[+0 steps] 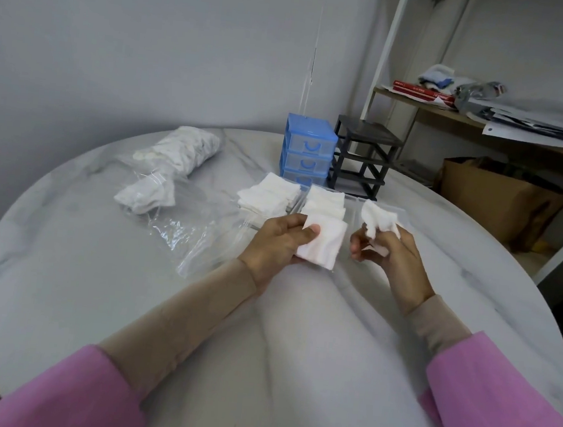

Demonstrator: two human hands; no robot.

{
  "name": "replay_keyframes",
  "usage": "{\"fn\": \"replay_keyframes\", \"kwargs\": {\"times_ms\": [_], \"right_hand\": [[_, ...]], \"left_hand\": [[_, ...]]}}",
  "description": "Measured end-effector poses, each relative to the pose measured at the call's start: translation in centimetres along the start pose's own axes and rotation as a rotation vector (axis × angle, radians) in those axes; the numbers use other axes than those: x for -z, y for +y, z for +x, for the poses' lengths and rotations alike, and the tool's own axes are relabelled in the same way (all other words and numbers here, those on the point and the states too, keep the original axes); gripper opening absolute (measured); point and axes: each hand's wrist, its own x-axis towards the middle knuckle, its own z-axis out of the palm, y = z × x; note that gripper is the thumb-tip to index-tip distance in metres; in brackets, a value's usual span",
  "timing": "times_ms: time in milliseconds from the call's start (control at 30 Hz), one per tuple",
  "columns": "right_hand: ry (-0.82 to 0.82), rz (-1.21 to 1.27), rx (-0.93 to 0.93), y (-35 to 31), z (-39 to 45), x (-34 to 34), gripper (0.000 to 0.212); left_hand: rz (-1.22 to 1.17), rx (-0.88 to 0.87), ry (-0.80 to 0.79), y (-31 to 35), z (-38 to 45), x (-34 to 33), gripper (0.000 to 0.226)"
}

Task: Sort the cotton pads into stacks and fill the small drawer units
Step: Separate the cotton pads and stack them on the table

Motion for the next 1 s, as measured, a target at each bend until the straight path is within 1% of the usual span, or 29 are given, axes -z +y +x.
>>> {"fn": "replay_keyframes", "kwargs": {"times_ms": [100,200,233,467,600,733,867,900,967,1000], "right_hand": [[-0.076,0.000,0.012,-0.28,-0.08,-0.05,0.002],[-0.073,-0.083,0.068,-0.10,-0.21,-0.42,0.029],[-0.063,-0.093,0.070,-0.06,-0.26,-0.53,0.031],[-0.003,-0.087,0.049,0.33,-0.29,-0.45,0.026],[0.039,-0.109,0.060,0.33,-0.27,-0.47,0.025],[0.096,-0.100,0.084,0.45,-0.33,-0.54,0.032],[0.070,-0.106,0.128,0.43,-0.44,-0.65,0.044],[0.055,-0.103,0.127,0.43,-0.45,-0.69,0.042],[0.030,-0.109,0.117,0.47,-0.42,-0.75,0.027],[0.025,-0.117,0.117,0.59,-0.40,-0.76,0.023]], "left_hand": [[0.012,-0.032,0.011,-0.11,0.02,0.02,0.024],[-0.001,-0.047,0.002,-0.07,0.03,0.11,0.021],[-0.005,-0.050,-0.001,-0.08,0.06,0.12,0.021],[0.017,-0.055,-0.012,-0.14,0.20,0.19,0.029],[0.038,-0.083,-0.029,-0.23,0.19,0.09,0.029],[0.132,-0.191,-0.012,-0.42,0.27,-0.41,0.026],[0.151,-0.243,-0.006,-0.65,0.37,-0.42,0.018],[0.154,-0.249,-0.005,-0.70,0.37,-0.40,0.017],[0.157,-0.252,0.005,-0.70,0.35,-0.38,0.018],[0.156,-0.251,0.008,-0.69,0.33,-0.42,0.020]]}}
